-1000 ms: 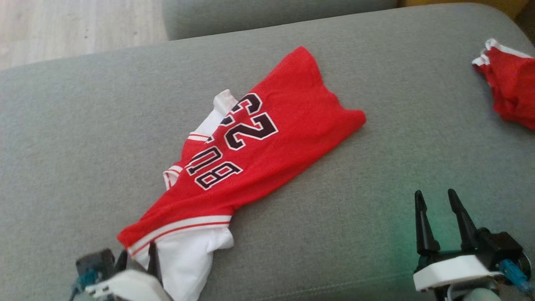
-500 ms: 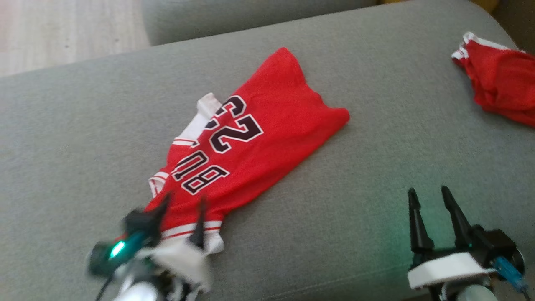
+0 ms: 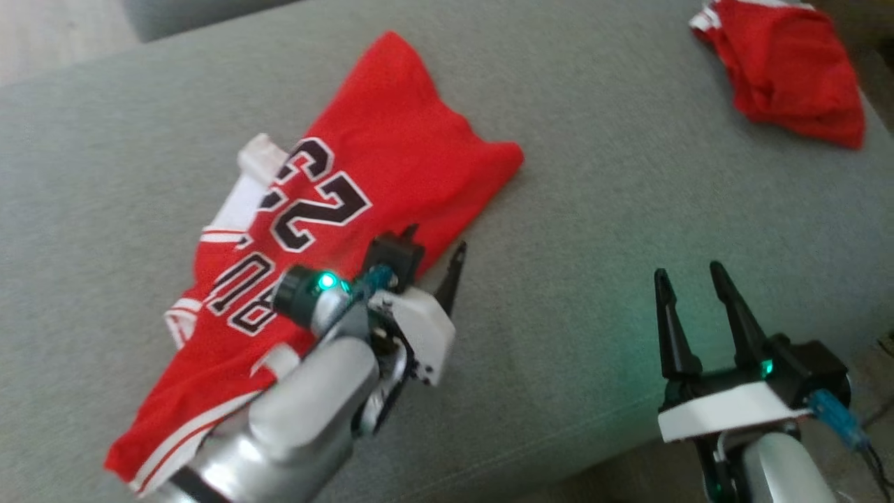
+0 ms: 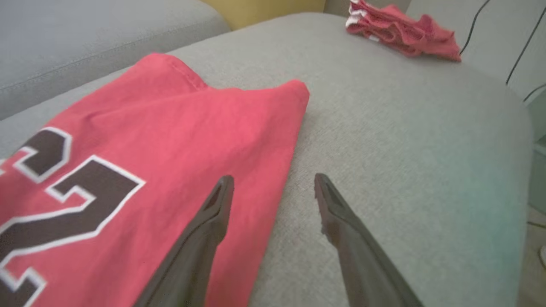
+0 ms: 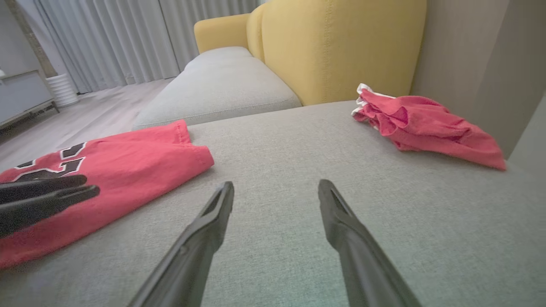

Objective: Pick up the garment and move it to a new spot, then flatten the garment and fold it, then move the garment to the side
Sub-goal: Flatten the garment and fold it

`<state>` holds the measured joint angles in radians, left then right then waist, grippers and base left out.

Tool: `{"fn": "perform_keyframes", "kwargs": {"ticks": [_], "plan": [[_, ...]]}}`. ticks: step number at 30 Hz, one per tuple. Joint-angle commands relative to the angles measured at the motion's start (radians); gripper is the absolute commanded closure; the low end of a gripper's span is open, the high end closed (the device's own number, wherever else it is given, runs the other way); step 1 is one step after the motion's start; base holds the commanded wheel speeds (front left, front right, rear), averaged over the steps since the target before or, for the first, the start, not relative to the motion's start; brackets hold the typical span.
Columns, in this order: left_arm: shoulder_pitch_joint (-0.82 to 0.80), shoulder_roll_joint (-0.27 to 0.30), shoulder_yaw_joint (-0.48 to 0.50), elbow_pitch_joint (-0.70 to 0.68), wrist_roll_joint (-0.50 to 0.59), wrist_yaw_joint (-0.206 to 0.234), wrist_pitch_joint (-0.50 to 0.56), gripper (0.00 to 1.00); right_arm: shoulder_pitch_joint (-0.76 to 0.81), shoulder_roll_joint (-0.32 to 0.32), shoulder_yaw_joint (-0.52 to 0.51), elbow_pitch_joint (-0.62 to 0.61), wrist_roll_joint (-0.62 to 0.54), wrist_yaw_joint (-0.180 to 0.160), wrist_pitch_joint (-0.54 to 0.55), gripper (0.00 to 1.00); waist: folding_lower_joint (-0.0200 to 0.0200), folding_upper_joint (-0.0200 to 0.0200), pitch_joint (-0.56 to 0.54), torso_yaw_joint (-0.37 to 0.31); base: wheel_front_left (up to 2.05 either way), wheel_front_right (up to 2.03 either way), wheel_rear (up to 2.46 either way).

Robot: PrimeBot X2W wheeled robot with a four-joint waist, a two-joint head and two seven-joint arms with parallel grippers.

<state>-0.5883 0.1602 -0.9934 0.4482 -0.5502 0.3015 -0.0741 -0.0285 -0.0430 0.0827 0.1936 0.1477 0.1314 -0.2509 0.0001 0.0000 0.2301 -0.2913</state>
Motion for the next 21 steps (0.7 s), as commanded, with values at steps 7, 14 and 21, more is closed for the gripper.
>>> {"fn": "perform_keyframes", "kwargs": {"ticks": [7,14,21], "plan": [[-0.147,-0.071,0.002,0.235,0.019,-0.06,-0.036,0.0,-0.052,-0.007,0.024,-0.025,0.007,-0.001,-0.011,0.0,-0.0001,0.0,0.058,-0.06,0.0,0.0,0.0],[-0.203,-0.101,-0.024,0.409,0.015,-0.09,-0.062,1.0,-0.061,-0.007,0.021,-0.018,0.013,-0.001,-0.011,0.0,-0.0001,0.0,0.053,-0.07,0.0,0.0,0.0],[-0.205,-0.109,0.006,0.361,-0.096,-0.163,-0.097,1.0,-0.045,-0.007,-0.002,-0.011,0.004,-0.001,-0.011,0.0,-0.0001,0.0,0.016,-0.047,0.0,0.0,0.0]]}}
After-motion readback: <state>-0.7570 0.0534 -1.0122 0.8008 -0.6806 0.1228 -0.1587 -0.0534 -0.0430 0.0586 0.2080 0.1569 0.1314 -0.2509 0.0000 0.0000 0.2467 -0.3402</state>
